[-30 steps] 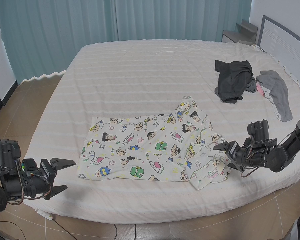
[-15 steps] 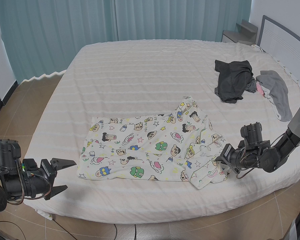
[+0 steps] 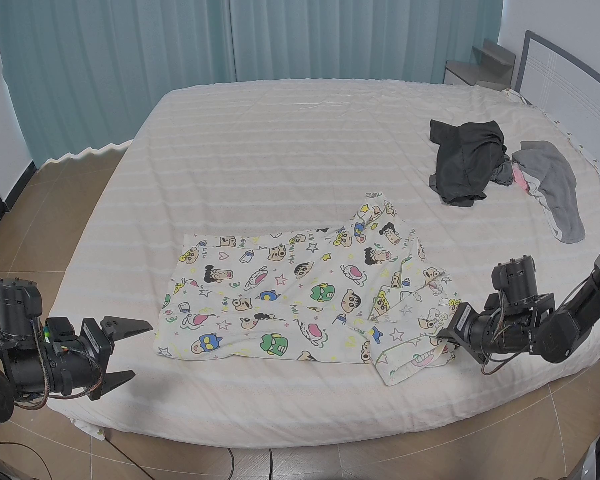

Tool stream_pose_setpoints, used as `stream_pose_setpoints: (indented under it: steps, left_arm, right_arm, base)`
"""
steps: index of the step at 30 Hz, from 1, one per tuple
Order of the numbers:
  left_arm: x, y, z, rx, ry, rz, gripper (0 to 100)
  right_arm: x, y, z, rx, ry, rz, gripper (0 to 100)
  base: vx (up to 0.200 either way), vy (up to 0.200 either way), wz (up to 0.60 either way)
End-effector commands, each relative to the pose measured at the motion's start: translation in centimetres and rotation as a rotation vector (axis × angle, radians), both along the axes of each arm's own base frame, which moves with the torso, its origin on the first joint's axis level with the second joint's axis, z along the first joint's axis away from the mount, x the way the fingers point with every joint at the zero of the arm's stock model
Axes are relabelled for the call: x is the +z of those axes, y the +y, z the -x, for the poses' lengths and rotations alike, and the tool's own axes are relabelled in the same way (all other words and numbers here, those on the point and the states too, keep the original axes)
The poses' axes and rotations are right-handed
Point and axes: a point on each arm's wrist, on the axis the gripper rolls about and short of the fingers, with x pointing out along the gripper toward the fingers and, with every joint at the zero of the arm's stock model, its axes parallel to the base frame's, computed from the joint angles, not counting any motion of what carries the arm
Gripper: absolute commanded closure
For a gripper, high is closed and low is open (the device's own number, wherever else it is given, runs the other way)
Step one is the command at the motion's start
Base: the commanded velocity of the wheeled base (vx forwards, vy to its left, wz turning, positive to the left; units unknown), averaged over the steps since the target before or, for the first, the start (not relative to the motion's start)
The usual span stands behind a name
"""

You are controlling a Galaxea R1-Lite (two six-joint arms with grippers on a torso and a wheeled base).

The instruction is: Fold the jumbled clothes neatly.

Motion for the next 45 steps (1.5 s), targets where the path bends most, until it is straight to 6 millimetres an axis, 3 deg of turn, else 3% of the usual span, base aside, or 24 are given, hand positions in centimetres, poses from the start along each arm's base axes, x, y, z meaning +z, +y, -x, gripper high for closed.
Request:
stream_pose_setpoints:
  steps: [1,12,26,27,32,38,41,45]
  left_arm:
    - [-0.1,0.0,0.0,-0.001,0.004,-0.001,0]
    - [-0.1,0.0,0.0,0.001,0.006,0.0,0]
    - [-0.1,0.0,-0.1,0.001,0.007,0.0,0]
    - [-0.1,0.0,-0.1,0.001,0.007,0.0,0]
    - [-0.1,0.0,-0.1,0.001,0.007,0.0,0]
    - [-0.1,0.0,-0.1,0.001,0.007,0.0,0]
    - [-0.1,0.0,-0.1,0.001,0.007,0.0,0]
    - [-0.1,0.0,-0.1,0.001,0.007,0.0,0]
  right_arm:
    - [-0.3,0.4,2.3,0.012,-0.008,0.009,100]
    - [-4.7,0.6,3.1,-0.025,-0.053,0.053,100]
    - [-5.3,0.2,4.0,-0.037,-0.071,0.052,100]
    - [-5.2,0.2,4.0,-0.035,-0.072,0.054,0]
    - [-4.5,0.0,4.3,-0.044,-0.102,0.052,0]
    - [-0.8,-0.4,6.0,-0.043,-0.239,0.002,0]
    - [1.0,0.6,6.6,0.004,-0.301,-0.029,0]
    - [1.8,2.6,6.5,0.079,-0.317,-0.041,0]
  base:
    - [0.0,0.0,0.0]
    - [0.0,0.0,0.0]
    - [0.0,0.0,0.0]
    - [0.0,0.0,0.0]
    - [0.0,0.0,0.0]
    - [0.0,0.0,0.0]
    - [0.0,0.0,0.0]
    - [0.0,0.0,0.0]
